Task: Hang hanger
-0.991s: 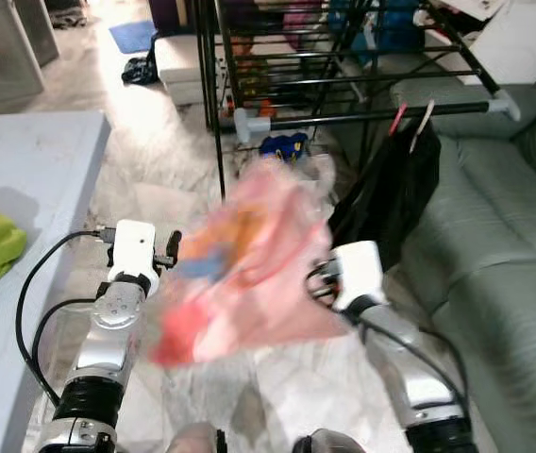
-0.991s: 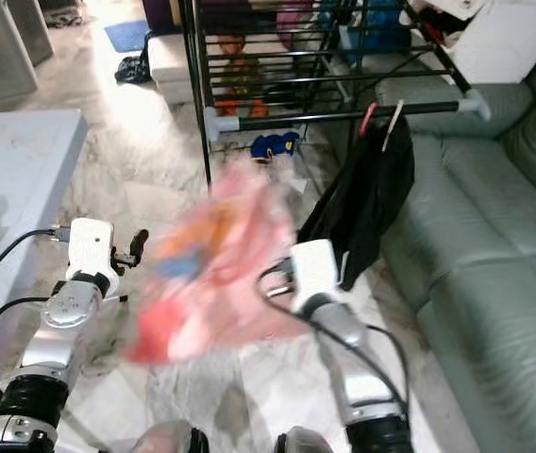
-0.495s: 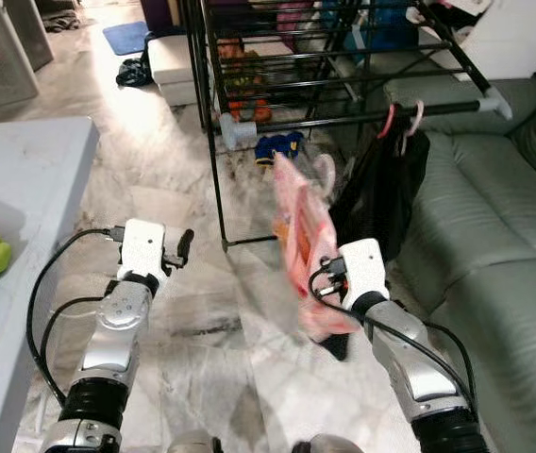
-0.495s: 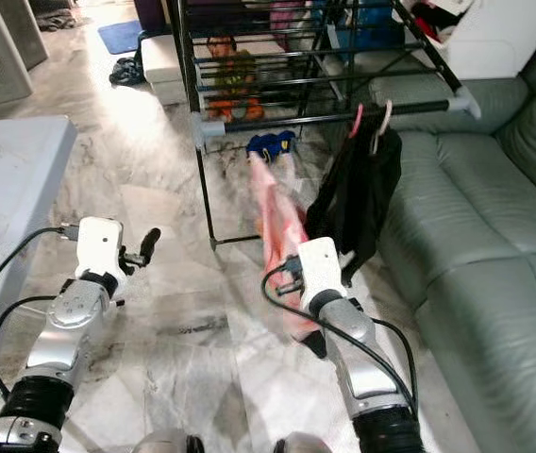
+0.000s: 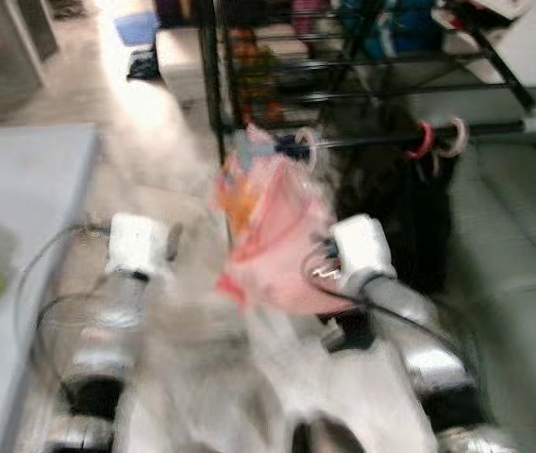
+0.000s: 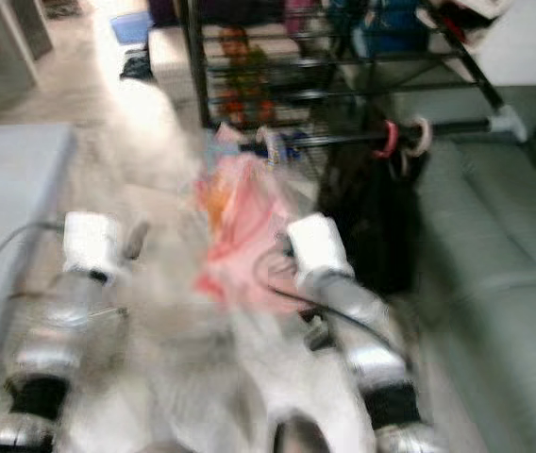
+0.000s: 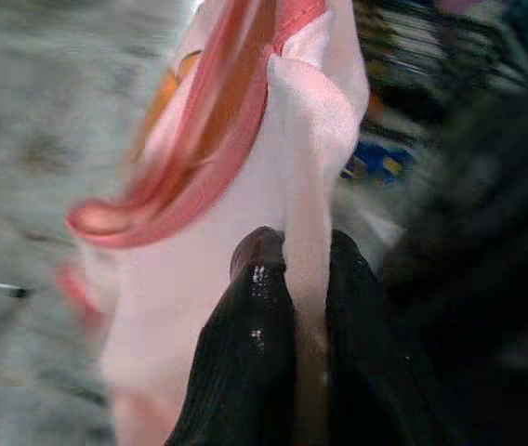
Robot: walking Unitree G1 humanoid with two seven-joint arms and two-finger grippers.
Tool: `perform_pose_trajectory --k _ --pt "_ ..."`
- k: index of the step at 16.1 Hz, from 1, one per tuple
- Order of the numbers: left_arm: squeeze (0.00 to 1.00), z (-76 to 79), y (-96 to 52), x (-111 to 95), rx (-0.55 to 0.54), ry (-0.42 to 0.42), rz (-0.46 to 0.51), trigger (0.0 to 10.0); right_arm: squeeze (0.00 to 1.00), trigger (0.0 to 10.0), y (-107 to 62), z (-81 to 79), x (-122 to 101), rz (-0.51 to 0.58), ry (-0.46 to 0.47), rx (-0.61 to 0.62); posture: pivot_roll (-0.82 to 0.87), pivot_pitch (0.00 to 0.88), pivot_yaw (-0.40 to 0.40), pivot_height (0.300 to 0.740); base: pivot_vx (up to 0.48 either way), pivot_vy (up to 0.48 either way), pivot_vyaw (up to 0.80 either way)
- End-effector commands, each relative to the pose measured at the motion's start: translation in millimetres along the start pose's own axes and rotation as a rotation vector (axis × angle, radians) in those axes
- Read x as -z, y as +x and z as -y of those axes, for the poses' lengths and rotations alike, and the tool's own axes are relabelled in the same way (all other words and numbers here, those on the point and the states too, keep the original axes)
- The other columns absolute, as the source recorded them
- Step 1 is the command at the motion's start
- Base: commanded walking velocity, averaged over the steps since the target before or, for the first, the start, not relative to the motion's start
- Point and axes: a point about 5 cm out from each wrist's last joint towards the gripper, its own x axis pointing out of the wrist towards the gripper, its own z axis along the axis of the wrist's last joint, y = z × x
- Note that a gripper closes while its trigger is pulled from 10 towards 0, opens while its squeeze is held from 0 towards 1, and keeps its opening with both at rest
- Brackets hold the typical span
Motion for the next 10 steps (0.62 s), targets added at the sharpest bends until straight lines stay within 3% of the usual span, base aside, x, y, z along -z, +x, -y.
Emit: perform_pose_trajectory --k 1,7,10 --pt "0.00 -14.4 -1.9 -1 -0.036 0.023 -0.002 10.0 0.00 10.0 3.0 -5.5 -14 0.075 -0.004 -0.008 -0.04 0.055 -0.008 0.740 0.000 0.000 0.00" --pt "0.00 -13.1 -0.9 -1 -0.035 0.020 -0.006 10.0 0.00 10.0 4.8 -16.5 -3 0.016 0.028 -0.057 -0.03 0.055 -0.007 0.740 0.000 0.000 0.00" --pt "0.00 -11.3 -0.2 -1 -0.029 0.020 -0.006 10.0 0.00 10.0 14.6 -11.6 1 -0.041 0.102 -0.025 -0.03 0.056 -0.008 0.740 0.000 0.000 0.00"
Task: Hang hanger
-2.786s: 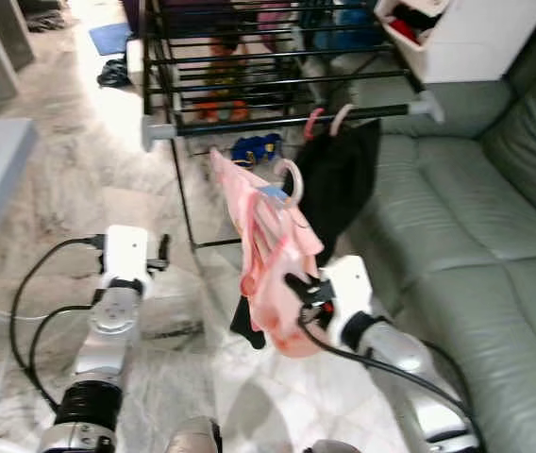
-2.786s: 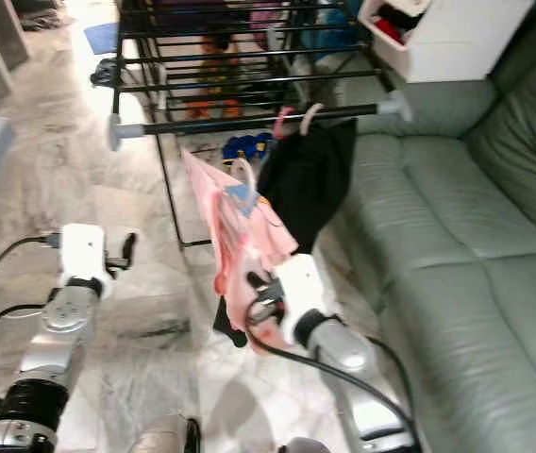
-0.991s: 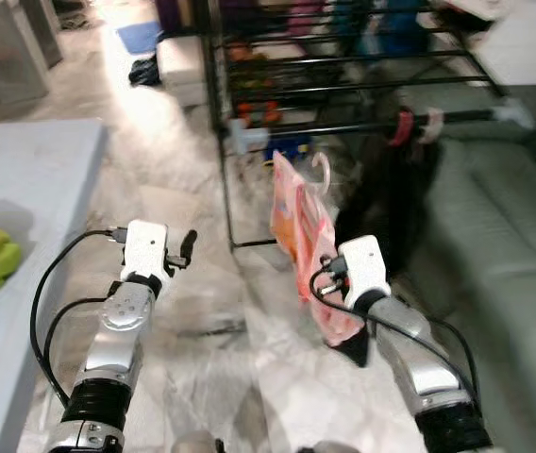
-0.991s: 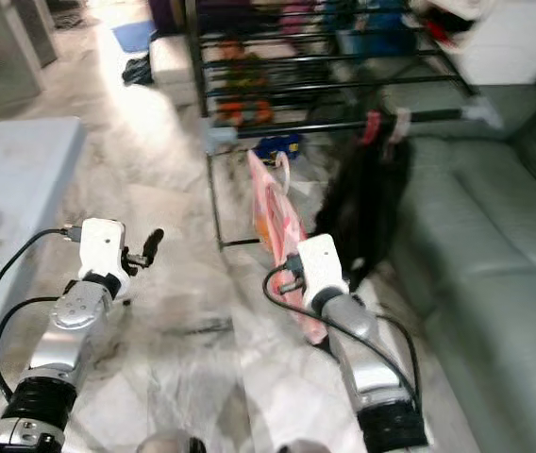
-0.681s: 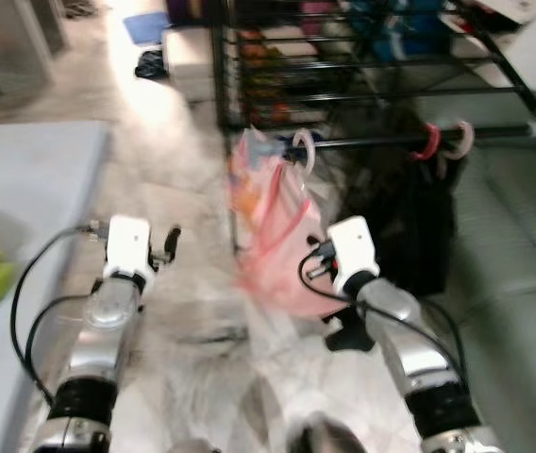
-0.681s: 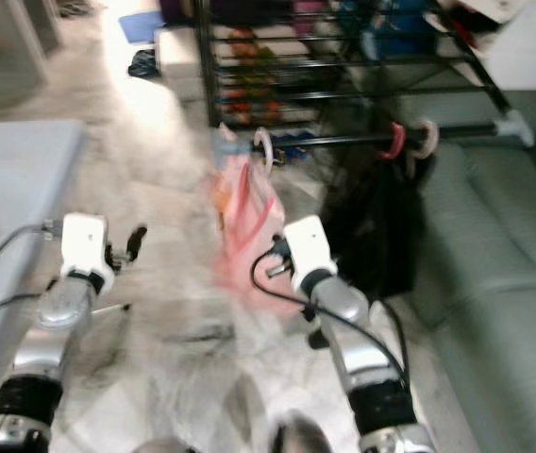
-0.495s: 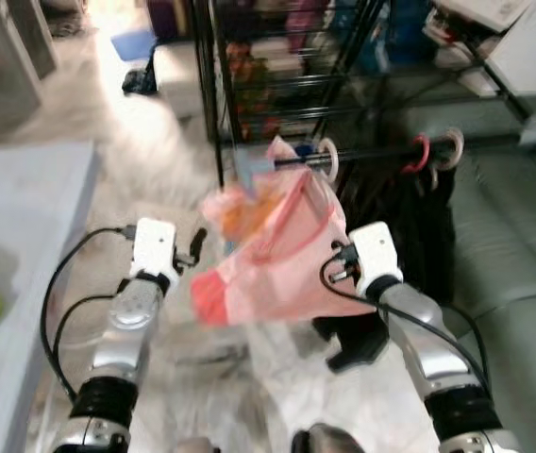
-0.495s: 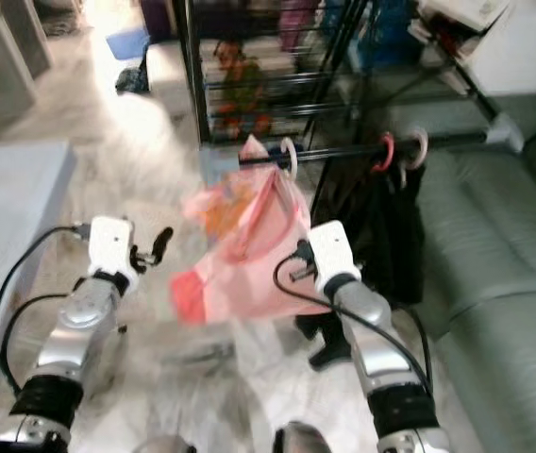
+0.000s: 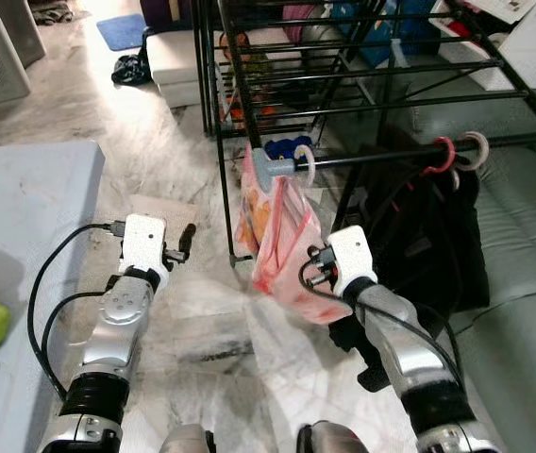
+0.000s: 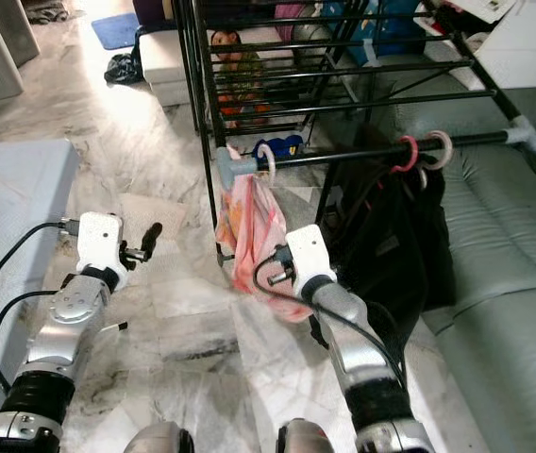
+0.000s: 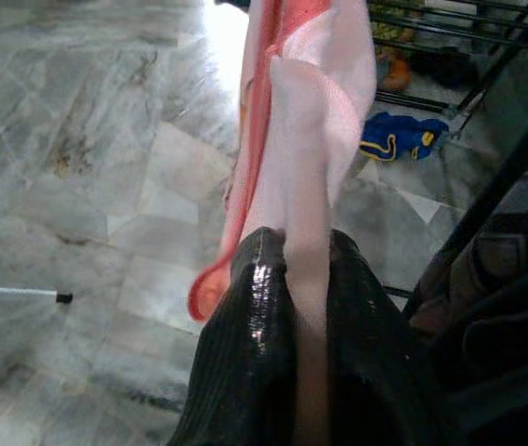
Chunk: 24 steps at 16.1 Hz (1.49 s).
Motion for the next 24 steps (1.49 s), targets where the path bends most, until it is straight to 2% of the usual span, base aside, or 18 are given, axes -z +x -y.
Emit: perform_pose_trajectory --k 1,6,12,16,19,20,21,24 --pt "0.00 -0.8 0.4 0 0.003 0.005 -0.006 10.0 0.00 10.0 3.8 7.1 -3 -0.005 0.023 0.036 -0.03 0.056 -0.008 0.740 0.000 0.000 0.00" --pt "0.00 0.2 0.3 0 0.004 0.006 -0.009 10.0 0.00 10.0 23.0 13.9 -5 -0.091 0.078 0.035 -0.03 0.056 -0.009 0.740 0.000 0.000 0.00" --pt "0.00 2.4 -1.6 1 0.005 0.004 -0.011 10.0 0.00 10.0 42.2 -6.6 -23 -0.063 0.001 -0.059 -0.02 0.061 -0.022 0.740 0.000 0.000 0.00" --pt "0.00 3.0 -3.2 3 0.005 -0.001 -0.019 10.0 0.00 10.0 41.9 -19.5 -9 -0.106 0.002 -0.138 -0.02 0.066 -0.023 0.740 0.000 0.000 0.00" --pt "0.00 3.9 -3.8 4 0.010 0.000 -0.023 10.0 0.00 10.0 40.6 -19.0 -2 -0.125 -0.002 -0.122 -0.02 0.068 -0.022 0.740 0.000 0.000 0.00" --pt "0.00 4.0 -3.7 4 0.011 0.000 -0.024 10.0 0.12 10.0 40.1 -18.8 0 -0.132 0.006 -0.119 -0.02 0.069 -0.020 0.740 0.000 0.000 0.00" --pt "0.00 4.9 -3.7 5 0.008 -0.013 -0.036 10.0 1.00 10.0 37.5 -16.7 7 -0.147 0.035 -0.099 -0.02 0.069 -0.022 0.740 0.000 0.000 0.00" --pt "0.00 3.4 -2.3 5 -0.010 -0.010 -0.055 10.0 1.00 10.0 34.9 -13.0 9 -0.102 0.034 -0.074 -0.02 0.069 -0.022 0.740 0.000 0.000 0.00"
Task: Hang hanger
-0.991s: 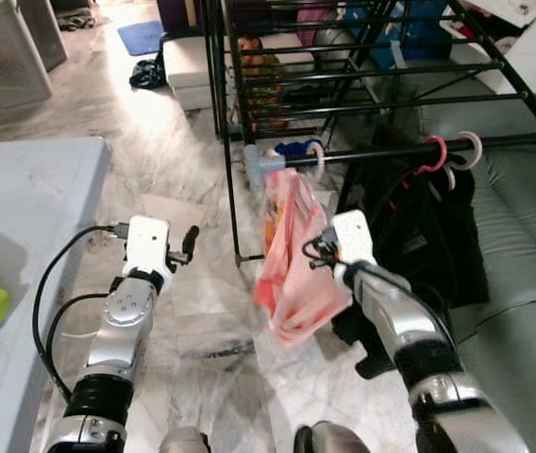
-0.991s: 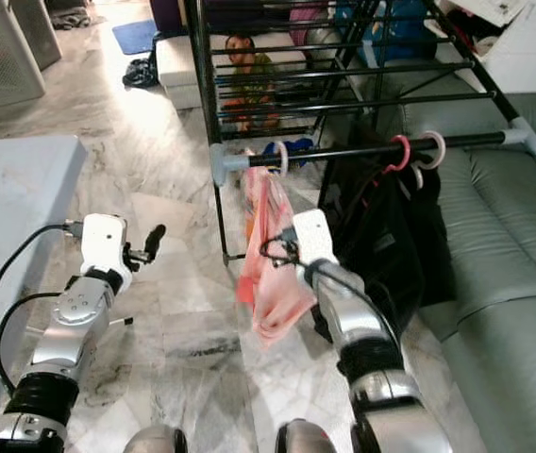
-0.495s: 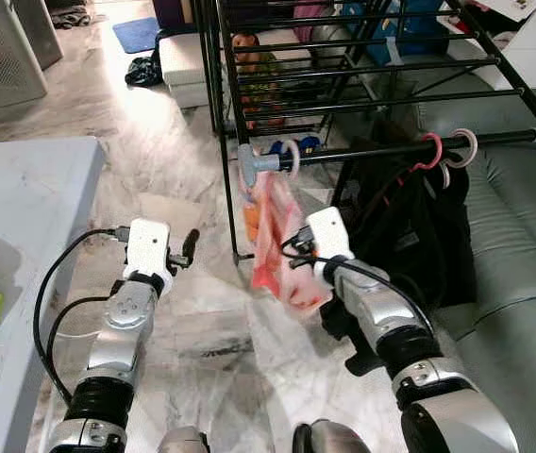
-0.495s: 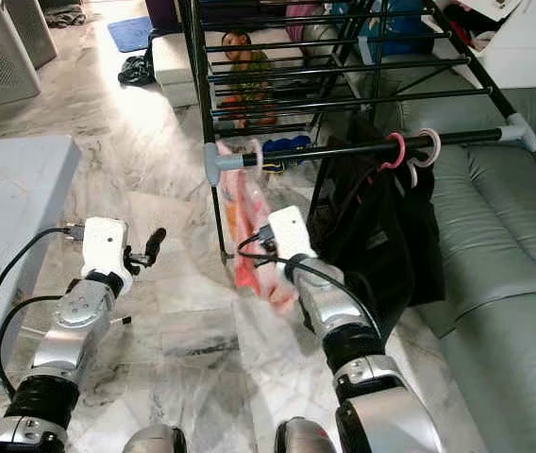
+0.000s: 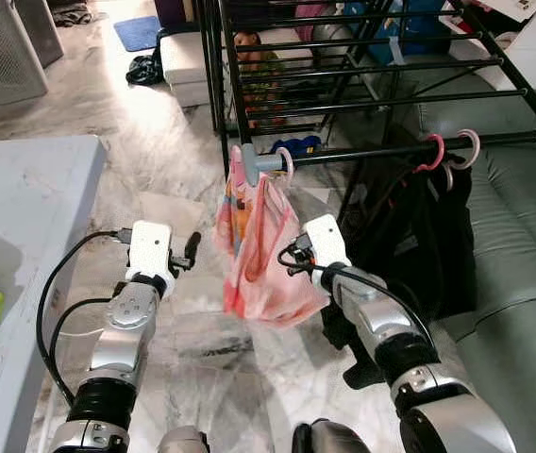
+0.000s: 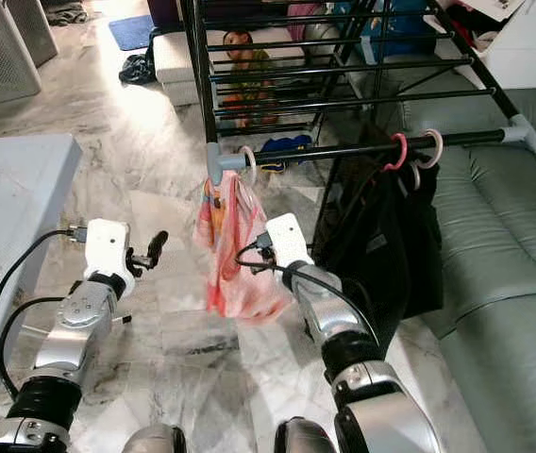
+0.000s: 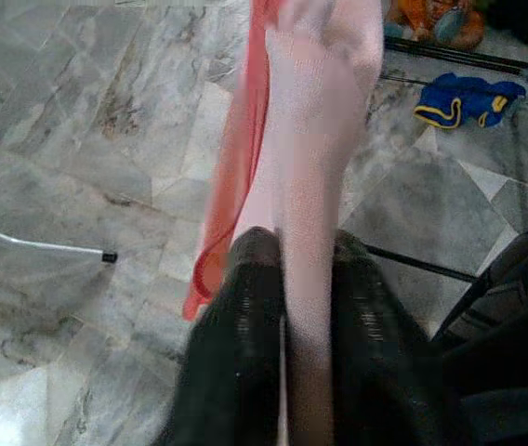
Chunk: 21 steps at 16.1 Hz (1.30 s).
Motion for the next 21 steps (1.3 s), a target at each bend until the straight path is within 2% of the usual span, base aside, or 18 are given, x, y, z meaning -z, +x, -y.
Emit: perform_pose_trajectory --k 1,7,9,11,13,16,17,18,21 --pt "0.00 -2.0 0.3 -2 -0.011 0.017 -0.001 10.0 1.00 10.0 -1.7 3.0 4 0.005 0.022 0.025 -0.01 0.070 -0.021 0.740 0.000 0.000 0.00" --pt "0.00 -0.2 1.3 -4 -0.008 0.023 -0.002 10.0 1.00 10.0 -17.3 8.9 -5 0.176 0.048 0.072 -0.02 0.068 -0.012 0.740 0.000 0.000 0.00" --pt "0.00 -1.8 -4.4 -6 -0.003 0.023 0.006 10.0 1.00 10.0 -33.7 13.2 -3 0.232 0.053 0.109 -0.02 0.066 -0.011 0.740 0.000 0.000 0.00" --pt "0.00 -3.4 -10.7 -8 -0.009 0.017 0.011 10.0 1.00 10.0 -50.4 12.4 2 0.265 0.103 0.114 -0.02 0.067 0.001 0.740 0.000 0.000 0.00" --pt "0.00 0.3 -14.6 -9 -0.019 0.020 0.016 10.0 1.00 10.0 -60.7 13.4 4 0.287 0.118 0.142 -0.02 0.069 0.004 0.740 0.000 0.000 0.00" --pt "0.00 9.1 -19.5 -13 -0.008 -0.004 0.018 10.0 1.00 10.0 -84.4 14.6 -6 0.391 0.137 0.216 -0.03 0.079 0.009 0.740 0.000 0.000 0.00" --pt "0.00 9.8 -20.7 -13 -0.004 -0.010 0.016 10.0 1.00 10.0 -88.2 14.5 -7 0.405 0.150 0.231 -0.04 0.078 0.010 0.740 0.000 0.000 0.00" --pt "0.00 13.6 -23.0 -15 0.024 -0.016 0.023 10.0 1.00 10.0 -93.9 16.1 -8 0.423 0.207 0.272 -0.03 0.078 0.012 0.740 0.000 0.000 0.00" --pt "0.00 16.2 -25.5 -17 0.042 -0.018 0.028 10.0 1.00 10.0 -96.2 11.7 -10 0.444 0.215 0.277 -0.03 0.082 0.018 0.740 0.000 0.000 0.00"
